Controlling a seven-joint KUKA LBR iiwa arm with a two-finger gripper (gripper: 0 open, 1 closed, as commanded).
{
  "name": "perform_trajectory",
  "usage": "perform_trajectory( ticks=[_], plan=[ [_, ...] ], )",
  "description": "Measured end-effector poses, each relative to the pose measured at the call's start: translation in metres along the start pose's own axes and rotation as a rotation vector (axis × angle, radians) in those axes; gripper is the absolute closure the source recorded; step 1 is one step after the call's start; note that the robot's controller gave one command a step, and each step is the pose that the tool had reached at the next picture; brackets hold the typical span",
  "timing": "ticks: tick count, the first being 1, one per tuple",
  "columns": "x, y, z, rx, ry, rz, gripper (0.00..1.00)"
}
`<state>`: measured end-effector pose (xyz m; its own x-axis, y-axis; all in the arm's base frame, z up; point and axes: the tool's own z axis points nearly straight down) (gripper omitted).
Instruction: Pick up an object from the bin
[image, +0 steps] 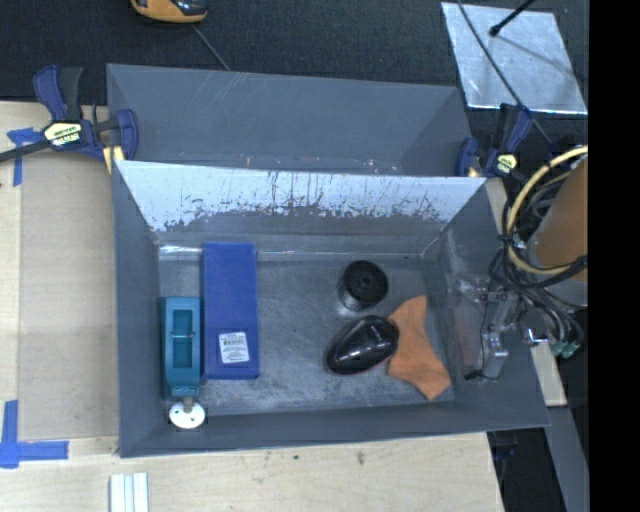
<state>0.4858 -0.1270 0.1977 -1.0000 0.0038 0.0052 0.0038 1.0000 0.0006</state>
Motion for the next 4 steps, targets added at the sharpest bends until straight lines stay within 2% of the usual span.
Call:
perform_trajectory(
  ticks=[1,2,3,4],
  plan=[
    [-0.002,0.001,-0.004,0.002,-0.008,-0.004,0.00],
    [-0.008,0.008,0.053,0.000,-0.010,0.177,0.00],
    [-0.008,0.008,0.089,0.000,-0.004,0.095,0.00],
    [-0.004,0.002,0.084,0.000,-0.007,0.204,0.00]
  ],
)
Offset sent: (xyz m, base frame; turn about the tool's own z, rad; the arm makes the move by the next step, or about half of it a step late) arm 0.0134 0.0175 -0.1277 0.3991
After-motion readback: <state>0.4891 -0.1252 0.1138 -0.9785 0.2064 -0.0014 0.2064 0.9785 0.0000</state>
